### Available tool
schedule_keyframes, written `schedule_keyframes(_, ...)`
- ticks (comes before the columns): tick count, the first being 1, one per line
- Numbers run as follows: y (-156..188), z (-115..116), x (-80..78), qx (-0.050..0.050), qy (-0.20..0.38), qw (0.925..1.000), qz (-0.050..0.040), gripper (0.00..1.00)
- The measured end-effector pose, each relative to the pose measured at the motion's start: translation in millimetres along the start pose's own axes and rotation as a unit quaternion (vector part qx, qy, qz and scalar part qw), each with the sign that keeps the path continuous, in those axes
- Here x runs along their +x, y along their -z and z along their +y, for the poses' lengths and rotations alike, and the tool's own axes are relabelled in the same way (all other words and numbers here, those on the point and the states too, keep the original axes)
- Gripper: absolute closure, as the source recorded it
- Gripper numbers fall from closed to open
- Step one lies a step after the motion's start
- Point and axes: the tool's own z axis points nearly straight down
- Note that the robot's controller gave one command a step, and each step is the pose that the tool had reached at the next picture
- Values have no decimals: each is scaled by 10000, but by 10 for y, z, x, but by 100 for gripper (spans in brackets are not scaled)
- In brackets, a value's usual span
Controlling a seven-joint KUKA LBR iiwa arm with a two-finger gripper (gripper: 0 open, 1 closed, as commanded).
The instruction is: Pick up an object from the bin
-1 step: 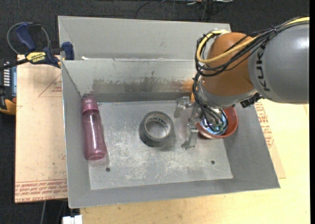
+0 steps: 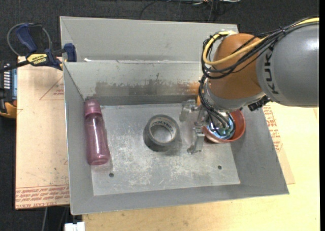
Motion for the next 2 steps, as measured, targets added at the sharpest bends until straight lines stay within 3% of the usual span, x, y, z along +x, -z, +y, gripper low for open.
schedule_keyframes(1, -449, 367, -437, -11, 88, 10000, -16, 0)
schedule_keyframes(2, -579, 428, -788, -6, -210, 9998, -65, 0)
